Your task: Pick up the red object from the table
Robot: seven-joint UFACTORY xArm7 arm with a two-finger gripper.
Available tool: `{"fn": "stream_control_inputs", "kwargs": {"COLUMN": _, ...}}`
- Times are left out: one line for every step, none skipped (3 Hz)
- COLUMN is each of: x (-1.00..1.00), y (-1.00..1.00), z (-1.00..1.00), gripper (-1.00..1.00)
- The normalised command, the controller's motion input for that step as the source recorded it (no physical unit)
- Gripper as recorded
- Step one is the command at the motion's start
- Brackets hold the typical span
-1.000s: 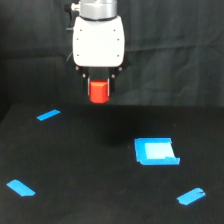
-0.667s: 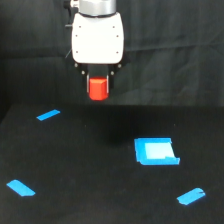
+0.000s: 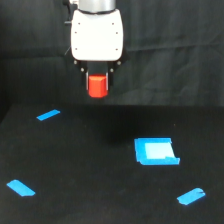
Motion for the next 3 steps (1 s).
{"fn": "stream_control_inputs", "kwargs": {"x": 0.00, "y": -0.04, "z": 0.17, "gripper": -0.99}}
{"fn": "stream_control_inputs", "kwargs": {"x": -0.03, "y": -0.04, "z": 0.18, "gripper": -0.99}}
{"fn": "stream_control_inputs", "kwargs": {"x": -0.02, "y": -0.01, "z": 0.21, "gripper": -0.99}}
